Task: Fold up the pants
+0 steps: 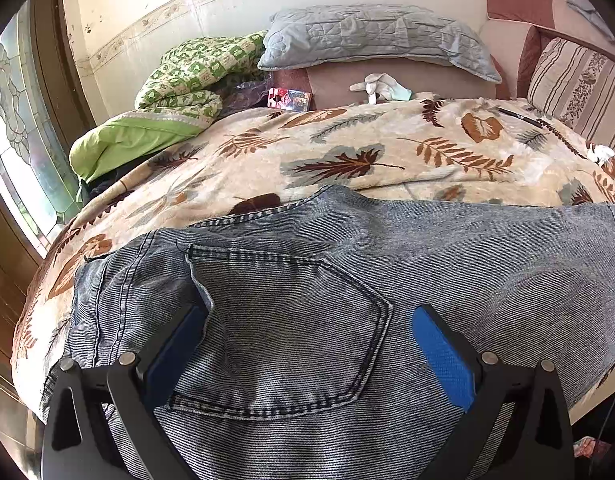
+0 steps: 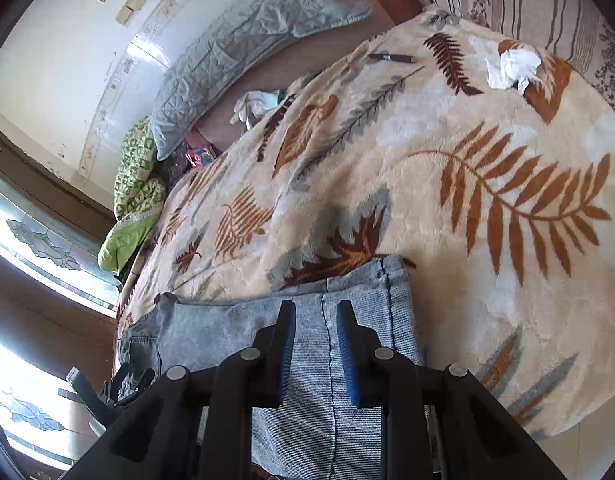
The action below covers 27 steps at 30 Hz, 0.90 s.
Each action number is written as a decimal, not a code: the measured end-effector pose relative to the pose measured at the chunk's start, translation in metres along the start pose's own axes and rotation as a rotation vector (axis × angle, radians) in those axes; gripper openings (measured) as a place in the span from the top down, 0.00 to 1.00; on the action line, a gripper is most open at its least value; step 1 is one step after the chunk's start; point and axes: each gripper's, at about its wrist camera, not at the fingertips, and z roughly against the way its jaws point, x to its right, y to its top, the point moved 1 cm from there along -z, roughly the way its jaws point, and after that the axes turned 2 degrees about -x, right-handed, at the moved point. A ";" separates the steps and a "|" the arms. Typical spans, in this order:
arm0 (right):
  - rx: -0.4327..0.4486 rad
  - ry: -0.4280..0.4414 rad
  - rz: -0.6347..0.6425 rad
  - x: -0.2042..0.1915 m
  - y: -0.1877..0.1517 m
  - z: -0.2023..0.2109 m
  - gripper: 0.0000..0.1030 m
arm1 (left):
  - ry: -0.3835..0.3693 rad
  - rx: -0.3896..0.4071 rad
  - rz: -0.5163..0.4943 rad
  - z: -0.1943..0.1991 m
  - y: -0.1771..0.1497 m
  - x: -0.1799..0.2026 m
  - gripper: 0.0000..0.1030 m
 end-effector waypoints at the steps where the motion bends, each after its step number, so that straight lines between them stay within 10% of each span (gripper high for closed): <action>1: -0.020 -0.011 -0.009 0.000 -0.001 -0.008 0.77 | -0.003 0.002 -0.001 0.001 0.000 0.000 0.00; 17: -0.059 -0.325 0.085 -0.011 0.025 -0.085 0.79 | 0.027 -0.060 -0.004 -0.017 -0.001 -0.002 0.00; 27: 0.134 -0.121 -0.013 -0.009 0.013 -0.005 0.78 | -0.051 -0.005 0.013 0.007 0.006 0.004 0.00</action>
